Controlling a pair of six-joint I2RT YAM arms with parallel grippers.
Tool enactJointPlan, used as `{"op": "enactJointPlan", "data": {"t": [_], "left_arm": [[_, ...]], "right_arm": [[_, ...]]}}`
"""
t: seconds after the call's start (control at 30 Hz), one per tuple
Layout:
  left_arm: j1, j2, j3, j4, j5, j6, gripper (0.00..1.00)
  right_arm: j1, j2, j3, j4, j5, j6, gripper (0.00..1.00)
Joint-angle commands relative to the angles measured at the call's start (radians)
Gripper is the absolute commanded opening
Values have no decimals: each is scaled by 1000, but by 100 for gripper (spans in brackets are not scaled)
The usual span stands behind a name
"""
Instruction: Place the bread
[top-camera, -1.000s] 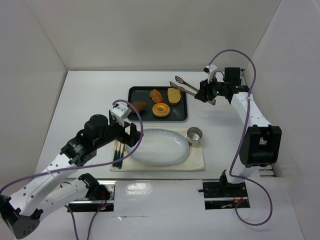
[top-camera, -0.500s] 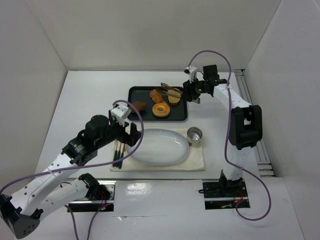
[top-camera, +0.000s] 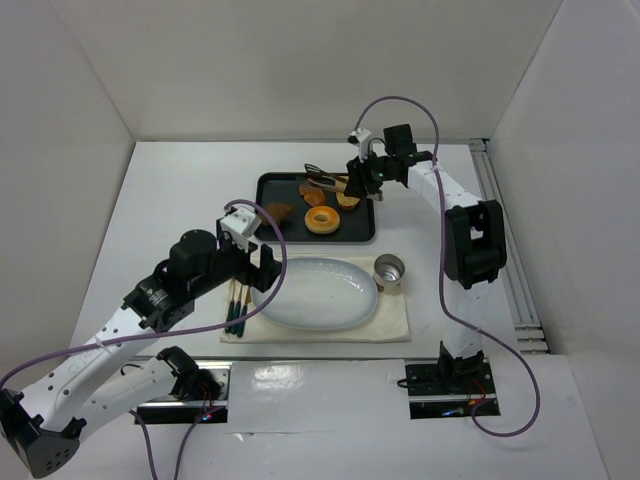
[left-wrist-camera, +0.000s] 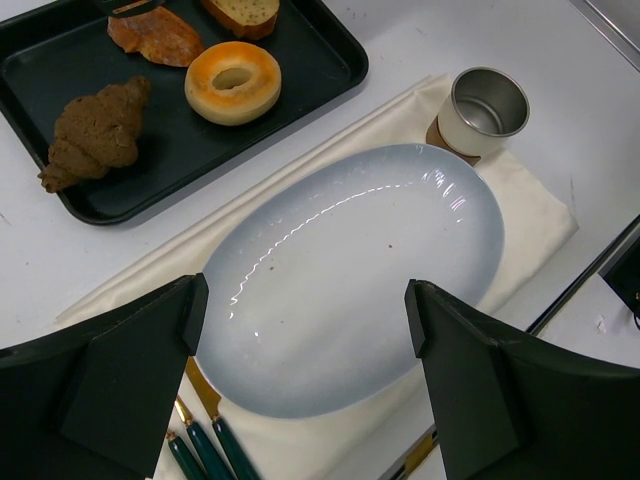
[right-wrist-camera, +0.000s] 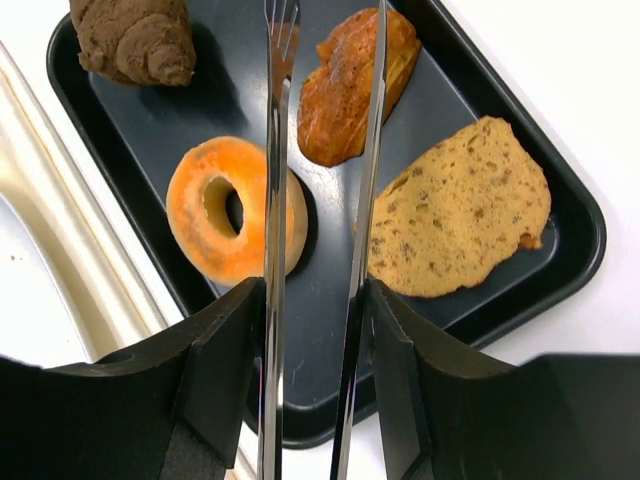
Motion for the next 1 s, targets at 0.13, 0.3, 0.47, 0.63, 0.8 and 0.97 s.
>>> {"op": "enactJointPlan", "data": {"t": [0.13, 0.3, 0.47, 0.63, 0.8, 0.97], "left_arm": [[-2, -19, -5, 39, -7, 27, 100], [-2, -19, -5, 39, -7, 27, 100], [-2, -19, -5, 39, 2, 27, 100], [-2, -19, -5, 39, 2, 27, 100], [-2, -29, -5, 39, 2, 27, 100], [-2, -29, -5, 39, 2, 27, 100]], "right_arm": [[29, 38, 74, 37, 35, 21, 53], [29, 38, 64, 47, 53, 21, 53], [29, 38, 18, 68, 81, 21, 53], [29, 38, 18, 68, 101, 30, 53], [29, 38, 7, 22, 120, 30, 54], [29, 47, 7, -36, 120, 39, 55]]}}
